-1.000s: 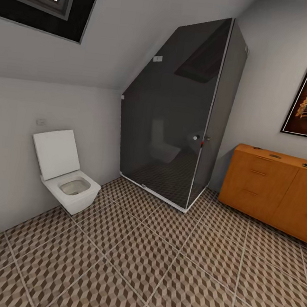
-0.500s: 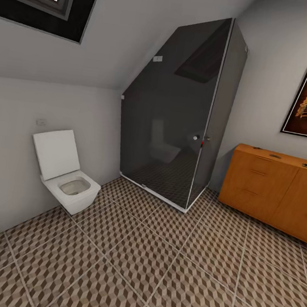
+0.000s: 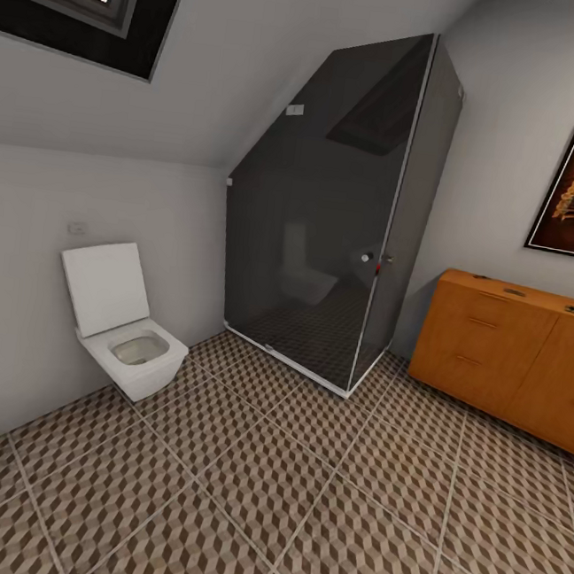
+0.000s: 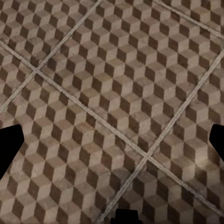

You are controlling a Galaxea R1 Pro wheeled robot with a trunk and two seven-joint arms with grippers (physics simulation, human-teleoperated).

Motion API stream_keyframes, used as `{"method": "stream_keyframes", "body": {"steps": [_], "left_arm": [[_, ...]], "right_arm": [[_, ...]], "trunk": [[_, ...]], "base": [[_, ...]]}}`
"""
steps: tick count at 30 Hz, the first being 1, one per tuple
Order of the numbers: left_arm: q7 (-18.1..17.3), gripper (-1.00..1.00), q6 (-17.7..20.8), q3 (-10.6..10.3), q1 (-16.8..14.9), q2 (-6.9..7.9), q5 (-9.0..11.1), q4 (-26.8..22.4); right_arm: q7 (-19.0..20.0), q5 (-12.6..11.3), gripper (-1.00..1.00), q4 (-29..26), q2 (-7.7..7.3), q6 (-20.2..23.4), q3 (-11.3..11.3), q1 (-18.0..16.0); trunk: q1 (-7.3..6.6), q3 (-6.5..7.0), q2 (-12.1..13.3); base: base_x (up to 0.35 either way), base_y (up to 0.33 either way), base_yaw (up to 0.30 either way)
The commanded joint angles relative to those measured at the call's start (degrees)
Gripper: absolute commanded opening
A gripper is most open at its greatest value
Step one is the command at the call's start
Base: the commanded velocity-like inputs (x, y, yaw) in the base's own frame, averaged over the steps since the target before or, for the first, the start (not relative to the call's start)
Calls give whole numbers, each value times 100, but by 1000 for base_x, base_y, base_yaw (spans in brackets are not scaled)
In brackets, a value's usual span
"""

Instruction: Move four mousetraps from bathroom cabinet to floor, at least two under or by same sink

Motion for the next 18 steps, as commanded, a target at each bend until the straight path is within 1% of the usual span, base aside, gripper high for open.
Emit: {"method": "stream_keyframes", "body": {"steps": [1,7,12,18], "left_arm": [[12,100,-7,1,2,-2,1,-6],[-5,100,-8,-13,1,-7,3,19],[-4,100,-14,-11,1,-63,-11,105],[19,100,-2,1,1,-88,3,133]], "right_arm": [[-16,4,100,1,0,-14,2,-2],[-17,3,100,5,-2,-35,4,-3],[-17,3,100,1,-1,-189,11,-3],[-14,-4,100,5,7,-241,26,-1]], "trunk": [[0,-4,-3],[0,-4,-3],[0,-4,-3],[0,-4,-3]], "base": [[0,0,0],[0,0,0],[0,0,0],[0,0,0]]}}
